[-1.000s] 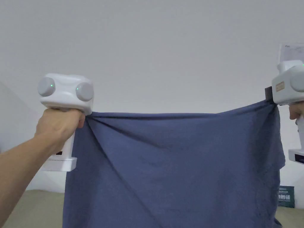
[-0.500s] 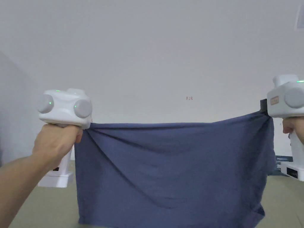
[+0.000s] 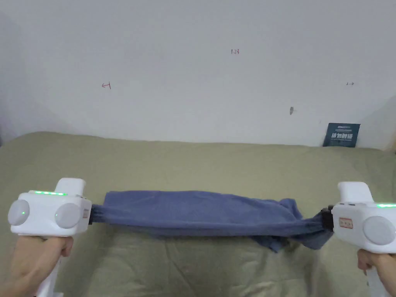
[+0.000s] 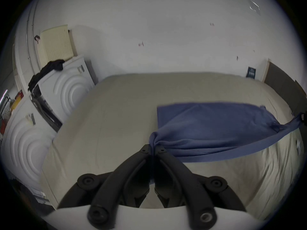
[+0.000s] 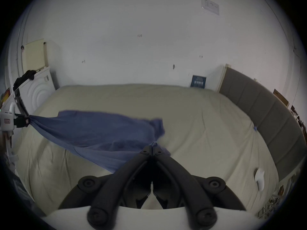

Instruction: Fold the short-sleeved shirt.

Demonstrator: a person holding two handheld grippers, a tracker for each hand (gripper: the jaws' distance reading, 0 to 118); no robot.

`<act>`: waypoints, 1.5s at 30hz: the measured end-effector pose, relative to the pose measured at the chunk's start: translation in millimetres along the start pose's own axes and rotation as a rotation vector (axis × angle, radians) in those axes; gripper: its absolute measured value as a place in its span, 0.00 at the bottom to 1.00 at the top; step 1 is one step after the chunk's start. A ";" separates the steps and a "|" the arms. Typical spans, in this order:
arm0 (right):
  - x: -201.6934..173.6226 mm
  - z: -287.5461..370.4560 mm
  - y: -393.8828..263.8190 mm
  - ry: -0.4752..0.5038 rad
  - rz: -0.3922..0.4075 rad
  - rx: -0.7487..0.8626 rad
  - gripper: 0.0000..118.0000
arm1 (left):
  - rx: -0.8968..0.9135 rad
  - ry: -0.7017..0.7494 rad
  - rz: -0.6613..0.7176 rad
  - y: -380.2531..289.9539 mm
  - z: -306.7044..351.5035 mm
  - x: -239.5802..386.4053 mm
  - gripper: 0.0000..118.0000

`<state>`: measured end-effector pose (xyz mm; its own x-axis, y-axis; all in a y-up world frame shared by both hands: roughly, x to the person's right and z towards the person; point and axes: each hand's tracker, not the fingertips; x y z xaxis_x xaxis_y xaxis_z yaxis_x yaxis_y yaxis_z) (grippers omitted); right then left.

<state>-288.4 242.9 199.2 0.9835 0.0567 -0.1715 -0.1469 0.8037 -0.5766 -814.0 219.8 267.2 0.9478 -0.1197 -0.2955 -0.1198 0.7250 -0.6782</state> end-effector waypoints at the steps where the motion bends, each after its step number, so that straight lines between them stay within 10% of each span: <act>1: 0.2 9.4 -15.8 0.009 0.008 -0.004 0.00 | -0.010 -0.006 -0.003 -13.4 6.8 -2.7 0.01; 12: -7.6 113.0 -180.0 0.067 -0.019 -0.104 0.00 | -0.113 -0.036 0.056 -159.2 78.6 -40.5 0.01; 30: -1.8 157.3 -263.2 0.102 -0.046 -0.165 0.02 | -0.171 -0.067 0.035 -239.2 113.2 -61.0 0.03; 33: -0.6 157.6 -258.7 0.091 -0.080 -0.139 0.43 | -0.182 -0.085 0.068 -239.8 116.4 -58.4 0.33; 34: 1.1 159.4 -256.2 0.083 -0.084 -0.127 0.43 | -0.173 -0.081 0.078 -239.1 119.8 -58.4 0.33; 36: 4.2 164.3 -253.1 0.095 -0.124 -0.111 1.00 | -0.152 -0.085 0.094 -235.1 125.7 -58.8 0.95; 45: 4.0 191.2 -225.3 0.084 -0.151 0.032 0.84 | 0.104 -0.101 0.119 -217.4 205.7 -34.9 0.91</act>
<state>-231.3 175.3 481.2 0.9818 -0.1144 -0.1515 0.0064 0.8177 -0.5756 -760.2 205.8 563.3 0.9544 0.0361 -0.2963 -0.2064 0.7970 -0.5676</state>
